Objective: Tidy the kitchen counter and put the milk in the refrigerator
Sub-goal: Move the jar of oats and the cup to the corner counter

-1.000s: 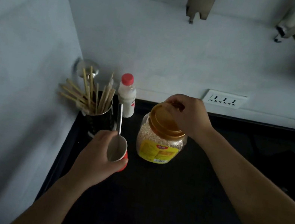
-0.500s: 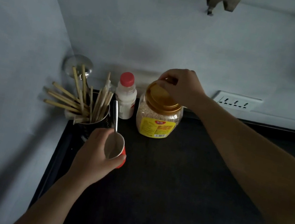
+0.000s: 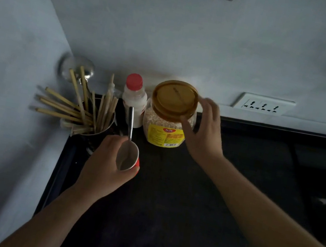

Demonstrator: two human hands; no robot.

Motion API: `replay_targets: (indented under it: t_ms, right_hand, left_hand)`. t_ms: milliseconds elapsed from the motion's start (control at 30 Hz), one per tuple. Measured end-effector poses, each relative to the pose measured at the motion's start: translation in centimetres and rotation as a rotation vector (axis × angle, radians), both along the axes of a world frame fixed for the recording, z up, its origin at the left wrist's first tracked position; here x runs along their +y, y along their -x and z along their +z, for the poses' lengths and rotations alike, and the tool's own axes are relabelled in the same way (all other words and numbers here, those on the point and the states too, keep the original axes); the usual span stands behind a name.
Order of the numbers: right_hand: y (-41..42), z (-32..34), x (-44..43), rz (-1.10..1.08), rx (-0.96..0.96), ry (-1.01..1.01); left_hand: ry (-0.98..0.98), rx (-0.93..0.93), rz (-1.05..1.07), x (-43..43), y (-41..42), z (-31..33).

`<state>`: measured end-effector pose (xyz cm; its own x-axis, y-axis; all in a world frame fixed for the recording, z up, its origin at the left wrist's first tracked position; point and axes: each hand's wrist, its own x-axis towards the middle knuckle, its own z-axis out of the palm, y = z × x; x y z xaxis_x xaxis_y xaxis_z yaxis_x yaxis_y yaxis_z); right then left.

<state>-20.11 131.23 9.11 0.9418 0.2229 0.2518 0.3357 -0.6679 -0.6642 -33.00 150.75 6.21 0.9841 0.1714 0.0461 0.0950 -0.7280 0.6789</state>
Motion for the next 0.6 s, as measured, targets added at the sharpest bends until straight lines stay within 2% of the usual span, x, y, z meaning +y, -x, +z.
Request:
replay_targets:
  t_ms: [167, 267, 400, 600]
  right_hand:
    - [4.9, -6.8, -2.6, 0.023, 0.35, 0.292]
    - [6.2, -9.8, -3.3, 0.049, 0.469, 0.434]
    - [6.8, -12.1, -3.9, 0.107, 0.465, 0.58]
    - [7.3, -13.4, -4.3, 0.125, 0.409, 0.615]
  left_hand:
    - [0.003, 0.016, -0.006, -0.3, -0.9, -1.4]
    - [-0.012, 0.036, 0.004, -0.3, -1.9, -2.3]
    - [-0.016, 0.042, 0.031, -0.3, -3.4, -3.5]
    - [0.0, -0.024, 0.012, -0.9, -4.9, -5.2]
